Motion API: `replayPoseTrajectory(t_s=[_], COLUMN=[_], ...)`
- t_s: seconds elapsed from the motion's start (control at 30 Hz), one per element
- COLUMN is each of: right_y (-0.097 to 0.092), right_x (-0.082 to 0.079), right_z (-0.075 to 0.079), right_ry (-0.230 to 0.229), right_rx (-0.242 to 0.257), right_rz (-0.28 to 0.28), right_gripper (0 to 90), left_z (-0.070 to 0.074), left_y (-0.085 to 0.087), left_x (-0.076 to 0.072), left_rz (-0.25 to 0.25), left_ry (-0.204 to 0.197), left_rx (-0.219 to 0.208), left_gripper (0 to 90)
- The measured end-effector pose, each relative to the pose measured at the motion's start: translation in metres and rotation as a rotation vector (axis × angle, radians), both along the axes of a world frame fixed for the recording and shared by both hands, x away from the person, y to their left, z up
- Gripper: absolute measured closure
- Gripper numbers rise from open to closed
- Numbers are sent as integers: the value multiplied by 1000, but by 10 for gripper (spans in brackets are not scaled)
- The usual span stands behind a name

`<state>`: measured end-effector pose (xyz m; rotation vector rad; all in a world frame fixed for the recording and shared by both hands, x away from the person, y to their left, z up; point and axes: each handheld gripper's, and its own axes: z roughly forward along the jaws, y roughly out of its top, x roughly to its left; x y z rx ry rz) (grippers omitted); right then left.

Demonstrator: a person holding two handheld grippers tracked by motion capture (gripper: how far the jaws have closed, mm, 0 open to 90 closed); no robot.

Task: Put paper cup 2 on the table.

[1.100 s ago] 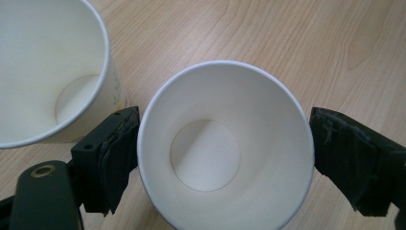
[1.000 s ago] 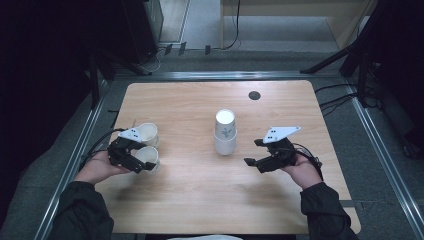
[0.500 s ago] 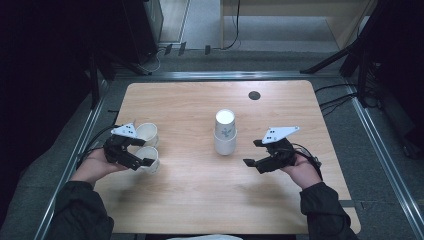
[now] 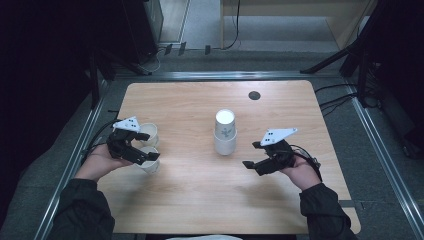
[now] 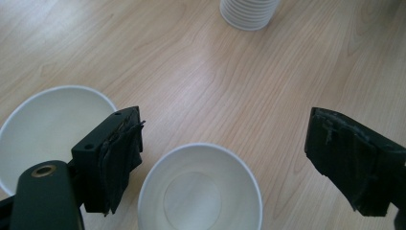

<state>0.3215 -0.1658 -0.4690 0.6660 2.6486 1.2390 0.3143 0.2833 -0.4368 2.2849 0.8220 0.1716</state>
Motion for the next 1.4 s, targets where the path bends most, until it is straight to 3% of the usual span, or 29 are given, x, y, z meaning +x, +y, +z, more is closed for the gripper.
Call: replayPoseTrajectory(t_s=[0.27, 0.4, 0.5, 0.7, 0.93, 1.03, 1.4], right_y=[0, -1, -3, -4, 0, 1, 7], right_x=[-3, -4, -4, -6, -9, -10, -12], right_z=[-1, -1, -1, -1, -3, -4, -5], right_ry=[0, 1, 1, 5, 5, 5, 6], right_rx=[-5, -7, -7, -11, -22, -29, -35], right_rz=[2, 6, -3, -5, 9, 15, 37], right_gripper=[229, 229, 229, 229, 229, 229, 227], left_z=[5, 8, 13, 15, 10, 8, -2], left_y=[-18, -31, -43, -61, -86, -97, -126], left_x=[2, 2, 1, 0, -4, -6, -13], left_rz=[-9, -20, -31, -44, -74, -101, -132], left_ry=[0, -21, -26, -31, -14, -9, 1], left_rx=[-16, -7, -40, -52, -39, -71, -54], left_gripper=[132, 134, 135, 136, 136, 139, 139])
